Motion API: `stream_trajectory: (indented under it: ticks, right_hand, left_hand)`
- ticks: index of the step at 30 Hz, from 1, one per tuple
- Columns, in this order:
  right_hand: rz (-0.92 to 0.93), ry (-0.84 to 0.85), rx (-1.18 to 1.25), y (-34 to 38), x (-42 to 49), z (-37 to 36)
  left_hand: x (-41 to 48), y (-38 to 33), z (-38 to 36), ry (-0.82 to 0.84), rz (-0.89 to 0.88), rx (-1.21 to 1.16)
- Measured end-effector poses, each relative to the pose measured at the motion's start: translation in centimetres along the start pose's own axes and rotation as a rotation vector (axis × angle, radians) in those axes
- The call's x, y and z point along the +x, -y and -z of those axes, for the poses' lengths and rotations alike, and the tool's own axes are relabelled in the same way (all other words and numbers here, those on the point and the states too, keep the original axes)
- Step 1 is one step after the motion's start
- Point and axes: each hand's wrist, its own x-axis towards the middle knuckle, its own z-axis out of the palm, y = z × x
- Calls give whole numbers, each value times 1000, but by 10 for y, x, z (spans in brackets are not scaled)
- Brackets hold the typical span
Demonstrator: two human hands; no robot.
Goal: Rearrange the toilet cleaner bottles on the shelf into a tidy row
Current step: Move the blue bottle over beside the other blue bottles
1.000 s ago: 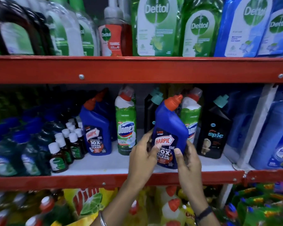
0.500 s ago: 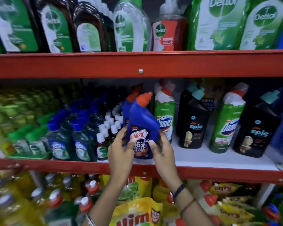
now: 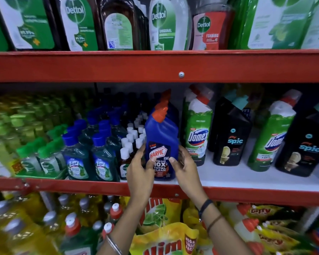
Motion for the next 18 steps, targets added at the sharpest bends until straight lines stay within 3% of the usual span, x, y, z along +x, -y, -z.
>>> stream_trajectory:
  ticks: [12, 16, 18]
  right_hand:
    - [-5, 101, 7, 7, -3, 17]
    - [29, -44, 51, 13, -14, 54]
    - [71, -163, 64, 17, -22, 83]
  left_hand:
    - [-26, -7, -21, -95, -66, -9]
    - [-48, -23, -45, -218, -272, 7]
    - [-58, -32, -64, -189, -339, 2]
